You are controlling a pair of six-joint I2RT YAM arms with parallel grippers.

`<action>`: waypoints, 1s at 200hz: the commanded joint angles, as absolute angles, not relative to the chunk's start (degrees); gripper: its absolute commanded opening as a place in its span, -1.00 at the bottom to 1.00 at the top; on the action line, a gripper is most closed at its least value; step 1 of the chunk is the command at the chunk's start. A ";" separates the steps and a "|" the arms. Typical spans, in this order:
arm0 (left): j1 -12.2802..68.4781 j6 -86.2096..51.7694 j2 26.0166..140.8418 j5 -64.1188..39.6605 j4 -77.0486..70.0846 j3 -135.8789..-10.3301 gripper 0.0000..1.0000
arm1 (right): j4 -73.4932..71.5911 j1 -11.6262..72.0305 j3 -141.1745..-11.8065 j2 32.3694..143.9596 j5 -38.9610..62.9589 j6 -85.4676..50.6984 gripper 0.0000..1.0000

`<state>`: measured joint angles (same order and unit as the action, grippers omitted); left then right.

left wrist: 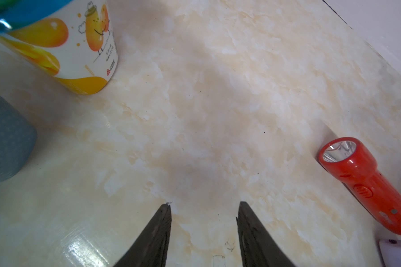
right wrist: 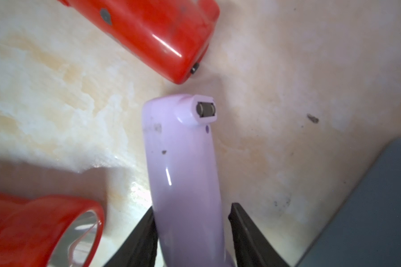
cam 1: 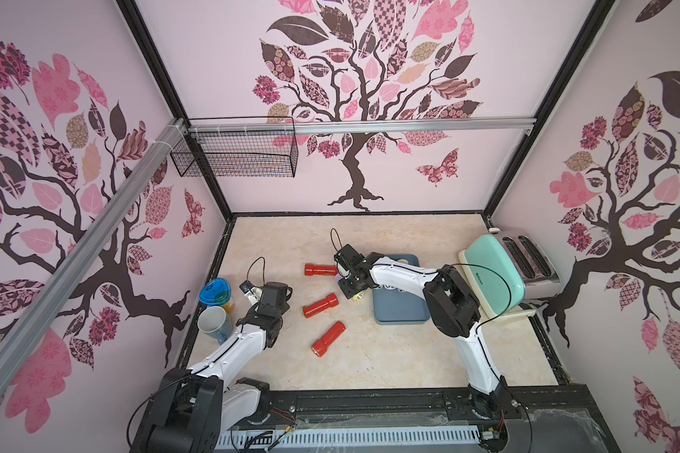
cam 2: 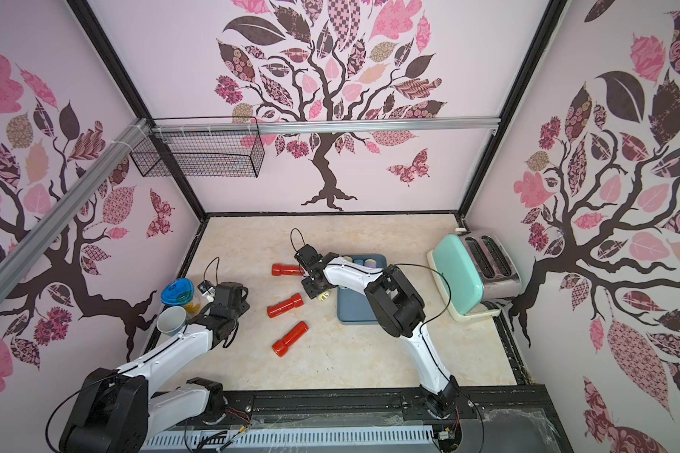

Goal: Put the flashlights into the storage boxes
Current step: Pick up the flashlight from the center of the board.

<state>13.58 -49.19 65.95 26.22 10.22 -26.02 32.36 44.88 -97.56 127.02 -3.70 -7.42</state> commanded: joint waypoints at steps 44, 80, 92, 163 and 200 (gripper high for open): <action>13.41 -48.18 65.69 26.08 9.76 -24.79 -0.01 | 32.93 44.77 -97.34 125.06 -5.22 -7.92 -0.11; 13.40 -48.22 65.35 25.85 9.76 -24.71 -0.01 | 29.96 44.74 -93.96 121.10 -5.43 -9.25 -0.14; 13.38 -48.18 65.32 25.77 9.74 -24.70 0.00 | 29.34 44.74 -93.07 120.38 -5.99 -9.39 -0.14; 13.44 -47.68 65.44 25.49 9.76 -24.83 -0.01 | 27.95 44.69 -90.84 115.63 -8.11 -10.76 -0.15; 13.41 -47.31 65.32 25.35 9.76 -24.85 -0.01 | 26.30 42.75 -89.10 109.59 -6.17 -13.15 -0.16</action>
<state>13.58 -48.10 65.87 25.39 9.93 -26.02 27.97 44.49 -89.65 117.54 -6.92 -10.74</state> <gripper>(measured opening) 0.497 0.426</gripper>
